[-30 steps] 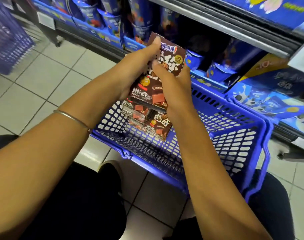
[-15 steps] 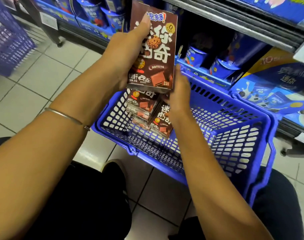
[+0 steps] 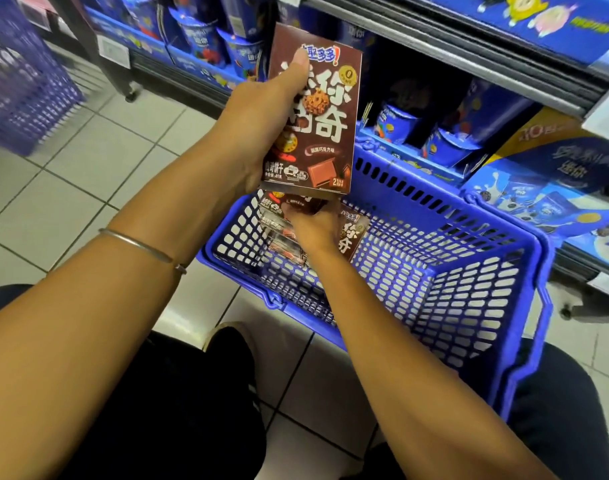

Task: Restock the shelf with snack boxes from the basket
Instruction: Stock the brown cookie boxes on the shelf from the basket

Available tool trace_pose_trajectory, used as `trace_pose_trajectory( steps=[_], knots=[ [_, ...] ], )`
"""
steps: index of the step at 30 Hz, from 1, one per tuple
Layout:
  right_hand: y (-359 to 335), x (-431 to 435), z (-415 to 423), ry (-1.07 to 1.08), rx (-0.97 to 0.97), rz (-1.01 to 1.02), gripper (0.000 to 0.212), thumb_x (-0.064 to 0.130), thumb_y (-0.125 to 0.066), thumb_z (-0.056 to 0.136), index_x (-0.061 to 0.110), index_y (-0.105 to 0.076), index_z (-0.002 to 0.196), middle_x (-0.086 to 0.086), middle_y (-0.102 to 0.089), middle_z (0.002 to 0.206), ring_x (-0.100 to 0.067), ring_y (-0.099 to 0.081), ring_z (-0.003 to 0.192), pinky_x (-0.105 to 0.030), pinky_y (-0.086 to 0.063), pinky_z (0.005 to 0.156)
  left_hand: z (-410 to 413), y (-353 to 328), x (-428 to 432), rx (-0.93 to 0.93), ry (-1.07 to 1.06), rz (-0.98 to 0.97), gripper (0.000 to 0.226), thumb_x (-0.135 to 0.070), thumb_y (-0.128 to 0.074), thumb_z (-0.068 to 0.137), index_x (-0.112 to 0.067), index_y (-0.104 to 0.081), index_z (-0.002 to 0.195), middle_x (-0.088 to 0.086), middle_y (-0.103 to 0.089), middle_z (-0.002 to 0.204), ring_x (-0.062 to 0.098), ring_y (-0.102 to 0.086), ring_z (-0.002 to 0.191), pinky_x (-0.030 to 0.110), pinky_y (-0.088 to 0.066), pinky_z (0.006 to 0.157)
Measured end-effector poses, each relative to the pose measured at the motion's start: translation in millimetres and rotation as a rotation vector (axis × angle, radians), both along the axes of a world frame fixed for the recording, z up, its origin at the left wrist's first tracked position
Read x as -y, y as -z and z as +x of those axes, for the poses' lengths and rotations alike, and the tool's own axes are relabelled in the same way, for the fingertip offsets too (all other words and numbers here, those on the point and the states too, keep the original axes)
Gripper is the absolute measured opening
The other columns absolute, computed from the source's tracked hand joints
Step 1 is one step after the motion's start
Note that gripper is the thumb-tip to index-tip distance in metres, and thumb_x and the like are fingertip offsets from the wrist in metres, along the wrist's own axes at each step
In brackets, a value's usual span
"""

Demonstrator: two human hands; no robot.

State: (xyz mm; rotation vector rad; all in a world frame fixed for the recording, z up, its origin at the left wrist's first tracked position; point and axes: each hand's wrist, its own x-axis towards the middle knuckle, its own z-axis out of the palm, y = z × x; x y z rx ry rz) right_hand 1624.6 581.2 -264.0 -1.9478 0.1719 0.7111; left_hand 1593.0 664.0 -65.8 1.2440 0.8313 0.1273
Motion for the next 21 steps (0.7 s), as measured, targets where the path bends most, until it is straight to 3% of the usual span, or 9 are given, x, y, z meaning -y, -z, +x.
trace_pose_trajectory(
  steps=[3, 4, 6, 8, 13, 16, 21],
  knots=[
    [-1, 0, 5, 0.087, -0.051, 0.071, 0.050, 0.025, -0.087, 0.075, 0.017, -0.063, 0.118, -0.003, -0.073, 0.114, -0.002, -0.068, 0.078, -0.011, -0.049, 0.054, -4, -1, 2, 0.005, -0.003, -0.021, 0.037, -0.050, -0.063, 0.103, -0.014, -0.070, 0.106, 0.003, -0.083, 0.086, 0.019, -0.082, 0.075, 0.028, -0.062, 0.056],
    [-1, 1, 6, 0.102, -0.065, 0.082, 0.037, 0.021, -0.087, 0.075, 0.018, -0.067, 0.106, -0.002, -0.075, 0.109, 0.001, -0.068, 0.073, -0.010, -0.047, 0.050, -4, -2, 2, 0.013, -0.002, -0.035, 0.036, -0.049, -0.063, 0.104, -0.014, -0.071, 0.105, 0.003, -0.083, 0.085, 0.019, -0.081, 0.073, 0.028, -0.062, 0.054],
    [-3, 7, 6, 0.102, -0.125, 0.112, 0.028, 0.020, -0.087, 0.076, 0.022, -0.065, 0.093, -0.003, -0.075, 0.109, -0.004, -0.070, 0.079, -0.021, -0.057, 0.063, -3, -3, 5, 0.029, 0.003, -0.062, 0.036, -0.049, -0.062, 0.104, -0.014, -0.071, 0.105, 0.004, -0.083, 0.086, 0.020, -0.081, 0.074, 0.029, -0.062, 0.055],
    [-6, 14, 7, 0.100, -0.153, 0.116, 0.032, 0.022, -0.086, 0.077, 0.018, -0.065, 0.102, -0.003, -0.074, 0.111, -0.018, -0.070, 0.094, -0.034, -0.059, 0.082, -2, -4, 5, 0.036, 0.009, -0.069, 0.038, -0.050, -0.063, 0.103, -0.014, -0.072, 0.107, 0.006, -0.083, 0.090, 0.021, -0.082, 0.078, 0.031, -0.063, 0.057],
    [-38, 37, 18, 0.155, -0.161, 0.279, 0.024, 0.011, -0.079, 0.081, 0.018, -0.062, 0.096, 0.004, -0.072, 0.090, -0.001, -0.068, 0.074, -0.021, -0.053, 0.066, 2, -2, -1, 0.044, -0.001, -0.094, 0.041, -0.054, -0.064, 0.101, -0.016, -0.072, 0.112, 0.006, -0.084, 0.097, 0.024, -0.082, 0.086, 0.035, -0.065, 0.064],
    [-61, 53, 22, 0.150, -0.173, 0.410, 0.024, 0.016, -0.075, 0.087, 0.011, -0.067, 0.109, 0.000, -0.076, 0.101, -0.011, -0.070, 0.096, -0.031, -0.055, 0.085, 2, -4, -8, 0.051, -0.025, -0.098, 0.042, -0.056, -0.064, 0.101, -0.016, -0.070, 0.113, 0.004, -0.084, 0.097, 0.023, -0.082, 0.086, 0.035, -0.065, 0.064],
    [-99, 75, 40, 0.338, -0.092, 0.567, 0.034, 0.026, -0.071, 0.092, 0.009, -0.063, 0.121, 0.003, -0.073, 0.106, -0.012, -0.065, 0.099, -0.029, -0.048, 0.076, -1, -9, -20, 0.070, -0.108, 0.066, 0.038, -0.056, -0.060, 0.103, -0.018, -0.067, 0.108, -0.002, -0.083, 0.087, 0.017, -0.082, 0.080, 0.026, -0.063, 0.059]
  ],
)
